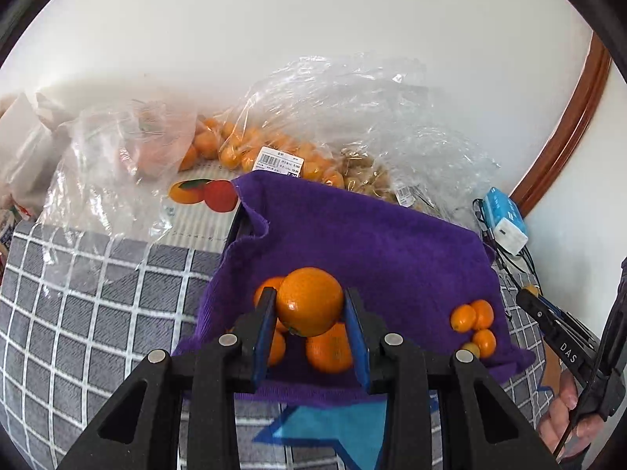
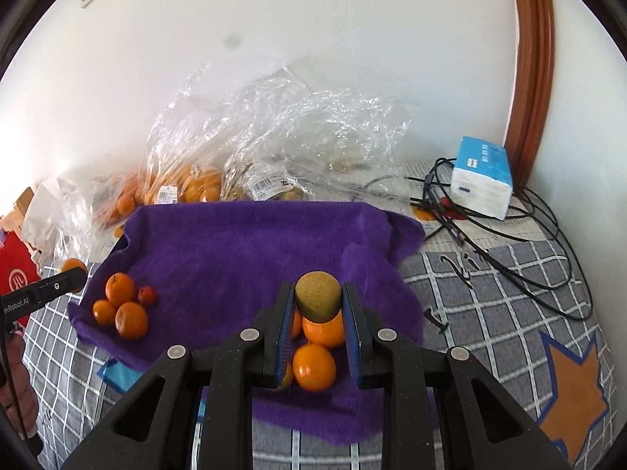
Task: Organize fruits
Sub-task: 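Carry the orange over the towel while the right tool carries the yellow citrus there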
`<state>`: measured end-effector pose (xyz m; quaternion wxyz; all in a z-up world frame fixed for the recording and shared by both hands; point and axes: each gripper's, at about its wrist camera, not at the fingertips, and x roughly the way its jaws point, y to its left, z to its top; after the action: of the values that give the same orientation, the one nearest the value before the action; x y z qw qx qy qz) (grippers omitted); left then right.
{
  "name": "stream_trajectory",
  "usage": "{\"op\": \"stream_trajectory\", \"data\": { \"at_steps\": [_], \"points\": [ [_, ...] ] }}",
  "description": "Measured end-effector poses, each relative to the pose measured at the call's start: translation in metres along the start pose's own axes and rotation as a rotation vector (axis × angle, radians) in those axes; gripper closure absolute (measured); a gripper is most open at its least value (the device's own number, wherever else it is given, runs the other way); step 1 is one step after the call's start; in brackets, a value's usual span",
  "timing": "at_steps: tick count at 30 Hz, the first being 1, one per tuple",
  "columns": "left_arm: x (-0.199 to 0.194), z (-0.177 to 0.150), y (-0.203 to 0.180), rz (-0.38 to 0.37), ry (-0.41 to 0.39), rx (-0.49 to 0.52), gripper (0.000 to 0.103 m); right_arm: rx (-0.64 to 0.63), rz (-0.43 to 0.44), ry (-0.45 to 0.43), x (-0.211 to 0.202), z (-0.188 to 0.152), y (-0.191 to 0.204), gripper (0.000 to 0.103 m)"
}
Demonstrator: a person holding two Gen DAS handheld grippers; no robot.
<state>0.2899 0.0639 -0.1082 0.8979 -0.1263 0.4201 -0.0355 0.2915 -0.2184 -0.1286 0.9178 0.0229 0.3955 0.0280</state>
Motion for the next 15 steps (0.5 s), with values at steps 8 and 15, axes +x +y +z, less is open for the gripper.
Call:
{"op": "stream_trajectory", "data": {
  "at_steps": [8, 15],
  "points": [
    [0.051, 0.016, -0.005, 0.007, 0.051, 0.012, 0.071, -0.083, -0.019, 0.042, 0.042, 0.013, 0.007, 0.079],
    [0.076, 0.022, -0.010, 0.068, 0.077, 0.041, 0.071, -0.097, 0.000, 0.117, 0.082, 0.011, 0.012, 0.079]
  ]
}}
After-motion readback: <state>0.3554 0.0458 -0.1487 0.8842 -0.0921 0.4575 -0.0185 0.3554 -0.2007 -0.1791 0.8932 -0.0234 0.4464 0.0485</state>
